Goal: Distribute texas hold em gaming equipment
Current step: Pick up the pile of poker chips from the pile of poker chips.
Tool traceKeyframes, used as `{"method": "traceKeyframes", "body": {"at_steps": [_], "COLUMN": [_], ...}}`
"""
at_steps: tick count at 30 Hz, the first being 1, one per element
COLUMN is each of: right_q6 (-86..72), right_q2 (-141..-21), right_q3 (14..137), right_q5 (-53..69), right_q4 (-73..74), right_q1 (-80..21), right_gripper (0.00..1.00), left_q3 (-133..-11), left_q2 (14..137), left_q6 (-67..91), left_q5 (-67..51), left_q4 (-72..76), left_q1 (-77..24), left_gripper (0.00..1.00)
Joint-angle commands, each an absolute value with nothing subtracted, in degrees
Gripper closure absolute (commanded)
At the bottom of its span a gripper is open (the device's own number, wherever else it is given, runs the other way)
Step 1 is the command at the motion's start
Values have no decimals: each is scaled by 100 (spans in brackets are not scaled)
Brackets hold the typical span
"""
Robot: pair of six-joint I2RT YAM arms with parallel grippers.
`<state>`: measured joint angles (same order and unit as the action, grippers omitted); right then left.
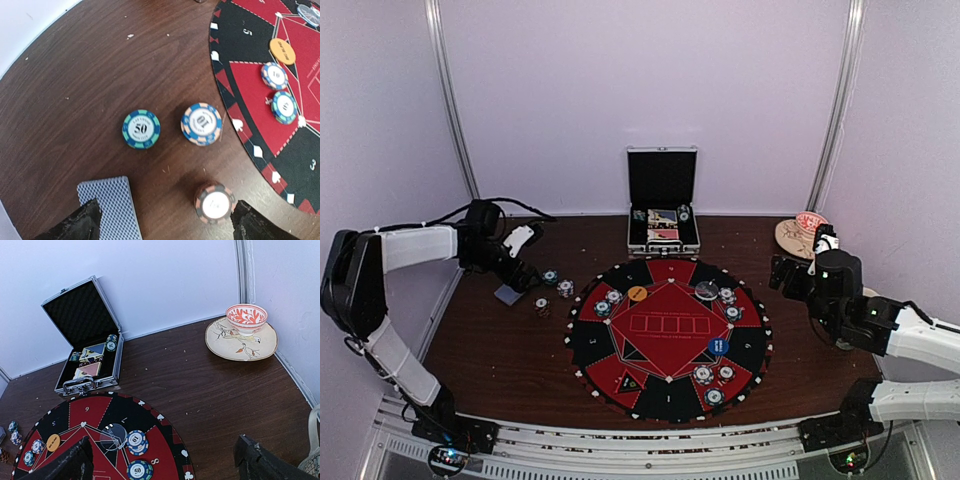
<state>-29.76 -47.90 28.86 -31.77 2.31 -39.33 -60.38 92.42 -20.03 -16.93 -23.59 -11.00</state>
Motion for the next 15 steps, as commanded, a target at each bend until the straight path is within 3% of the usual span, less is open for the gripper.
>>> {"method": "traceKeyframes", "body": {"at_steps": [1, 15], "right_q6": [-2898, -2900], "right_q2": [-4725, -4693], "right_q3": [2940, 2955], "right_q5": [-3199, -3190], "right_q4": [219, 252], "right_q1": [-3910, -3911], "right_gripper": [0, 0], "left_q3": [-5616, -5267], "left_q2": [8871, 9013], "left_q6": [-2354, -2522], "left_q5": [-2036, -2274], "left_q4": [-2275, -2253], "left_q1": [-1022, -1027], "left_gripper": [6, 8]}}
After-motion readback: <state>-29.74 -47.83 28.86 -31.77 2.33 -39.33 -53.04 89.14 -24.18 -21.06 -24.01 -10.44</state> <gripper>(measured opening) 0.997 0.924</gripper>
